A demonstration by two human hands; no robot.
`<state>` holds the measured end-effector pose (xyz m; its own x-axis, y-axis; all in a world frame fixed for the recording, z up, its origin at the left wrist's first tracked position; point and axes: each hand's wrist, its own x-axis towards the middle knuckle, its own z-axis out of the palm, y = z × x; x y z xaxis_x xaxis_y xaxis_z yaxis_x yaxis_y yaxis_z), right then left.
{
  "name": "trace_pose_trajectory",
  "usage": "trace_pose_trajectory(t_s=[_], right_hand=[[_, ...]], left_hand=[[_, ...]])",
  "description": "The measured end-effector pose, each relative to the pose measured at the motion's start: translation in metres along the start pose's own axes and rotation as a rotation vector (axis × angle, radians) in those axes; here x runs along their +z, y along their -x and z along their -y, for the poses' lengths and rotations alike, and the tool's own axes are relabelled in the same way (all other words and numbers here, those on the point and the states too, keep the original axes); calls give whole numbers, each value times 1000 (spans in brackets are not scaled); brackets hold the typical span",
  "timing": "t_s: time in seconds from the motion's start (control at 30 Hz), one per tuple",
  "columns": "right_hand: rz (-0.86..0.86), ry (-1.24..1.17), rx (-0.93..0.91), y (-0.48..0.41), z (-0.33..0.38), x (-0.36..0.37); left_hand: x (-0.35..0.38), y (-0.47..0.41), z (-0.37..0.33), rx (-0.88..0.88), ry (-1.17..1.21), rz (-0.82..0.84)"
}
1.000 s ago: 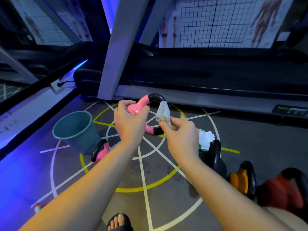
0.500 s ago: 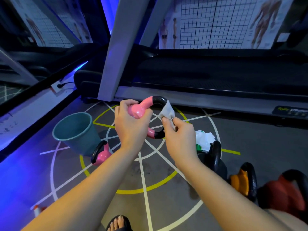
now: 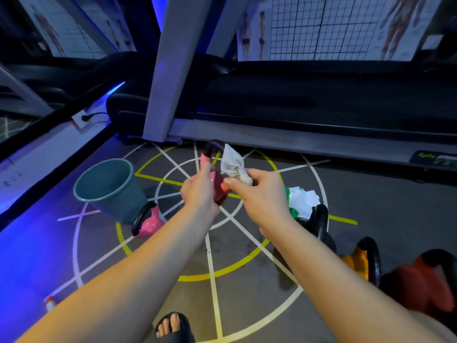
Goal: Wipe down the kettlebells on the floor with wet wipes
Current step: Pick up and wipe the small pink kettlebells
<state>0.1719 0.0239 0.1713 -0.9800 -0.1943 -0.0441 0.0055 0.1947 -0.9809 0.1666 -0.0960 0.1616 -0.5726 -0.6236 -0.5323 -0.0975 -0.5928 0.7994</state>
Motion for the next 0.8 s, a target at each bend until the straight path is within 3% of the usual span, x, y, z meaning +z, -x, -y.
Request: trace_pose_trajectory(t_s=[0.17,0.37,0.57,0.63,0.73,0.8], right_hand=[[22,-50,61,-17,-9,1],[173,-112,221,-66,-14,-12],[63,-32,332,-100,-53,-2],[33,-7,404,-110,-67,4],[39,147,486,-117,-97,27],[23,271,520,-119,-121,42]], left_hand=[[13,-14,22,-240,1,167],[29,-37,35,-271,-219,292],[28,-63,52,-319,-397,300],[25,-76,52,-234,-616,265],[18,-101,44,174,-981,179],[11,-117,37,347,-1150,187]])
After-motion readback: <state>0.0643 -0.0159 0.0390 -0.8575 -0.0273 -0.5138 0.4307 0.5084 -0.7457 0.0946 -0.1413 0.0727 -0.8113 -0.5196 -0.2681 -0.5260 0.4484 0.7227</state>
